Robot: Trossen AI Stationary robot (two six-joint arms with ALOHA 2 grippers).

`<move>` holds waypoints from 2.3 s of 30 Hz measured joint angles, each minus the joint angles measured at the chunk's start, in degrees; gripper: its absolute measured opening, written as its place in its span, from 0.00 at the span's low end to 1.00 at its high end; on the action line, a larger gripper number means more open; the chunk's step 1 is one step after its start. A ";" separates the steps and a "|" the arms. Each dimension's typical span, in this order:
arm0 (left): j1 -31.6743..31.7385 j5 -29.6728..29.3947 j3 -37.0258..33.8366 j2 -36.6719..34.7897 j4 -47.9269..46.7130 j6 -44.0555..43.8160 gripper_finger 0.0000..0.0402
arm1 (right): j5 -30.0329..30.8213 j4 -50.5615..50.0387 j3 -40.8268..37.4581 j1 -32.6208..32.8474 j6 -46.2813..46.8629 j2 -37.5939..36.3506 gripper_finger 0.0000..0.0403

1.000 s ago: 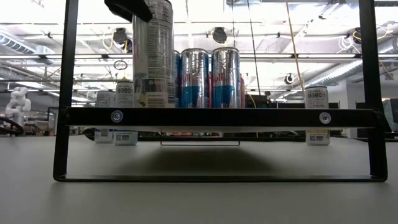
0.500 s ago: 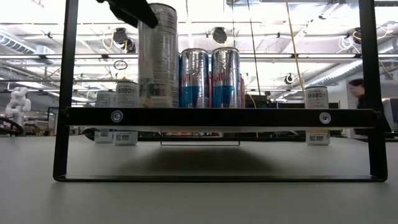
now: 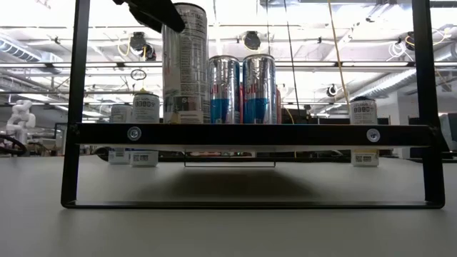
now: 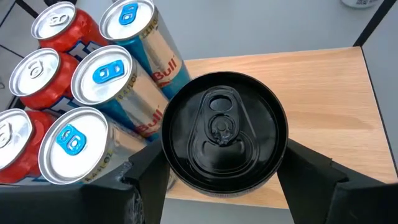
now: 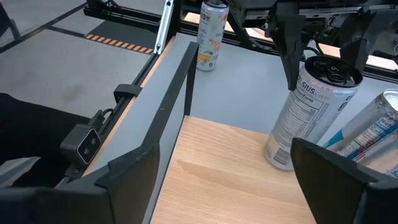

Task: Place canned beverage on shelf
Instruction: Put the middle white-yellow soda can on the shelf, then put the bottom white-yellow soda can aligned with the other white-yellow soda can on the shelf

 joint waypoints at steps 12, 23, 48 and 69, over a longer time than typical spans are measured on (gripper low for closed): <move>0.12 -2.01 0.00 0.09 -0.58 -0.04 0.80 | -0.04 0.01 0.00 -0.01 0.31 0.00 0.80; 0.00 -4.18 0.17 0.09 -0.44 -0.04 0.82 | -0.07 0.02 0.00 -0.02 0.31 0.00 0.80; -11.44 -10.77 13.71 0.00 -16.93 -10.16 0.82 | 4.47 6.81 0.00 2.28 -3.15 0.00 0.80; -25.43 26.35 20.41 0.00 -42.04 -62.06 0.82 | 4.30 6.99 0.00 5.27 -2.76 2.71 0.80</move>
